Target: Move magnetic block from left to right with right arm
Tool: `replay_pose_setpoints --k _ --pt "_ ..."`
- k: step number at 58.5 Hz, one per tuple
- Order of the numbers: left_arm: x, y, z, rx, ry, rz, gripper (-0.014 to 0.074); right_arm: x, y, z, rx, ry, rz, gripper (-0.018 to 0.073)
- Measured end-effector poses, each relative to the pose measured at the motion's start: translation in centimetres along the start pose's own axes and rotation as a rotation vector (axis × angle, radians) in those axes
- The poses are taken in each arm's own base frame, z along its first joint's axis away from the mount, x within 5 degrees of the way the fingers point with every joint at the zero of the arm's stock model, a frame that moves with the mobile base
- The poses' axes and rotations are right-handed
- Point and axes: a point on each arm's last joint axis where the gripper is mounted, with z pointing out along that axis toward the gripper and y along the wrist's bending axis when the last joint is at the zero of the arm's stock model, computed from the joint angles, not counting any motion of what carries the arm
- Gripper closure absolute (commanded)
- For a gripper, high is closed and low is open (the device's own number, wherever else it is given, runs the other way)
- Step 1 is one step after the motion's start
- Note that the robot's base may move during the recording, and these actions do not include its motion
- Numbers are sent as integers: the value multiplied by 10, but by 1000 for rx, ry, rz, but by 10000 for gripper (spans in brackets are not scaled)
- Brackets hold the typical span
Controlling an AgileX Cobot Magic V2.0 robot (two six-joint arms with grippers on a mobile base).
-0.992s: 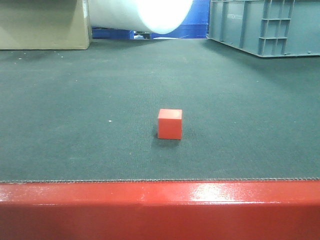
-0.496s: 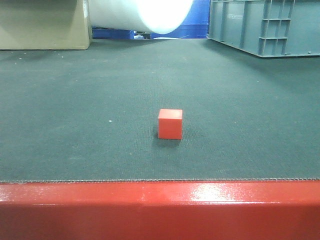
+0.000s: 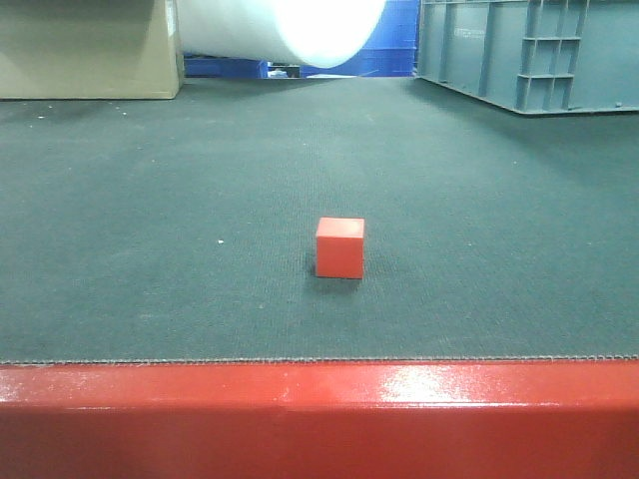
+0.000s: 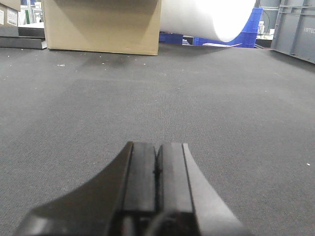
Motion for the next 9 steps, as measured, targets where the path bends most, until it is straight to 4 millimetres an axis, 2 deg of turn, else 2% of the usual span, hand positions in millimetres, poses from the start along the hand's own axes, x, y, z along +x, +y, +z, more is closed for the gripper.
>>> replay_pose_setpoints --k 9 --pt "0 0 0 0 0 0 713 0 0 0 0 0 0 503"
